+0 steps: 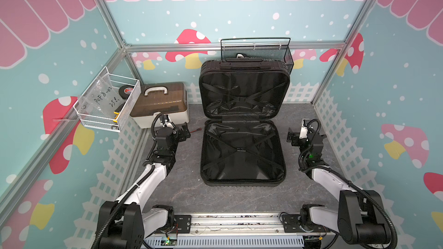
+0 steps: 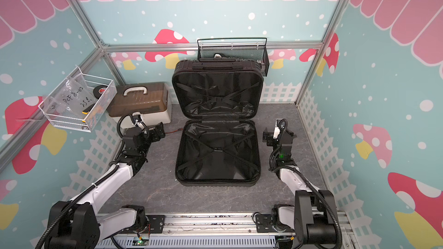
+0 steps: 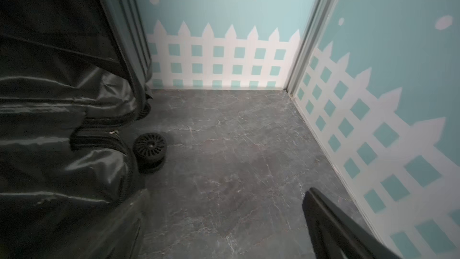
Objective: Close the suitcase zippers
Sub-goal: Close the suitcase at the center of the board.
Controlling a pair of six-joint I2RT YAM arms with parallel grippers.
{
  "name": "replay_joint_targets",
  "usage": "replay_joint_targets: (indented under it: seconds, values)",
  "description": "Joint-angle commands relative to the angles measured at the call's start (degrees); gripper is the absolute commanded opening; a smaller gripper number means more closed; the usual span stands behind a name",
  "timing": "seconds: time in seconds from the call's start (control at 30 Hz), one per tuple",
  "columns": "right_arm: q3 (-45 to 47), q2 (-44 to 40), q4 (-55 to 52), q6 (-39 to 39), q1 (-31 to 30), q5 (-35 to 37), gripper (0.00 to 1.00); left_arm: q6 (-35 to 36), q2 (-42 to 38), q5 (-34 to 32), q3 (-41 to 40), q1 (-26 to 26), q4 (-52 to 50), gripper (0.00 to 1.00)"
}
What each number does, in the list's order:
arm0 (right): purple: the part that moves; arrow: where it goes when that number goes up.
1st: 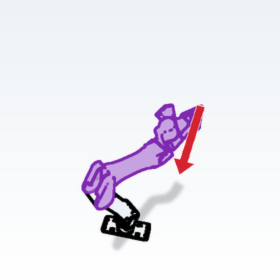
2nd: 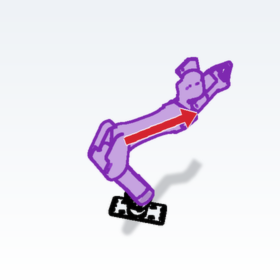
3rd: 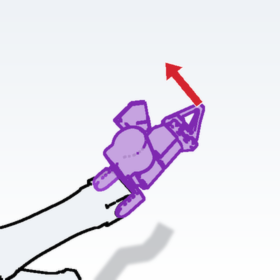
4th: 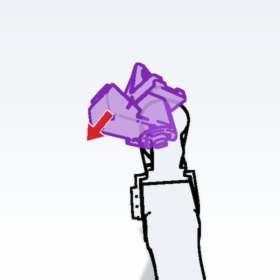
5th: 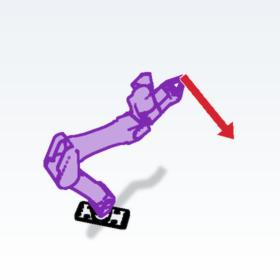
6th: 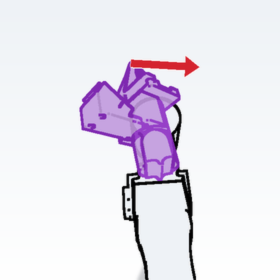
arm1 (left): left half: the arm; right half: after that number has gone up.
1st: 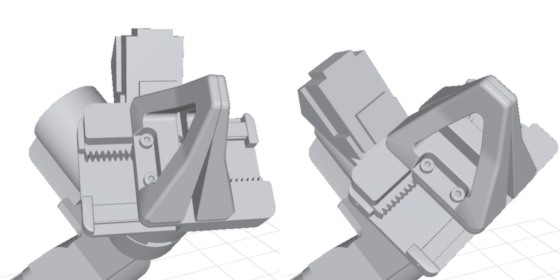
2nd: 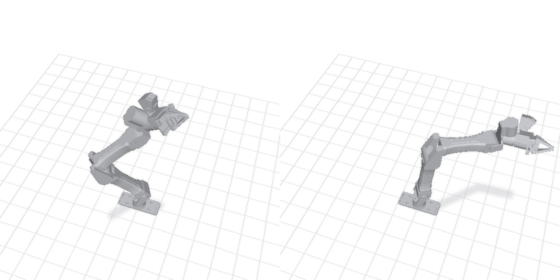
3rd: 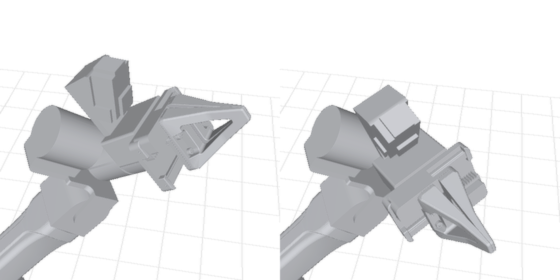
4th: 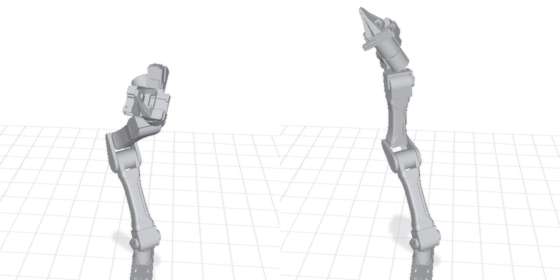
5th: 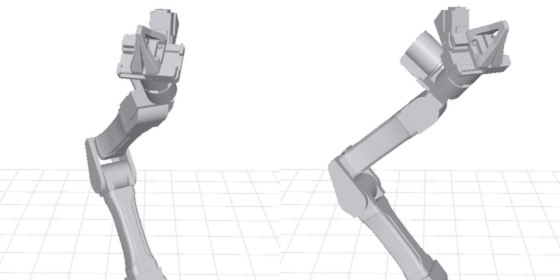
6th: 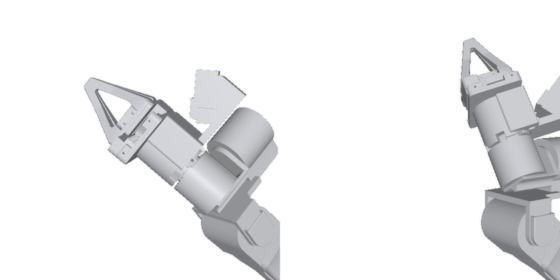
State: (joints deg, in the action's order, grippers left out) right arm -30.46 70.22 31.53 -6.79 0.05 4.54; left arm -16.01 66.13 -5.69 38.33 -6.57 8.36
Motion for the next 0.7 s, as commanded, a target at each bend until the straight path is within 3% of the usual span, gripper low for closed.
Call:
replay_joint_targets:
  seconds: [0.0,0.17,0.3,0.67]
  values:
    - [-4.67,0.59,-5.71,-2.75,0.12,-8.35,0.99,-5.99,0.38,9.23,1.34,-3.31,-15.91,0.91]
    - [-11.37,3.98,-5.6,-3.15,-0.14,-13.71,0.95,-6.62,3.99,17.16,4.22,-7.11,-22.36,0.73]
    - [-16.64,6.52,-5.58,-2.58,-0.91,-15.49,0.9,-7.13,8.24,18.93,5.37,-7.42,-23.72,0.55]
    - [-28.72,14.01,-5.13,-0.43,-1.72,-15.98,0.73,-6.68,16.34,22.74,11.47,-7.42,-26.13,0.28]
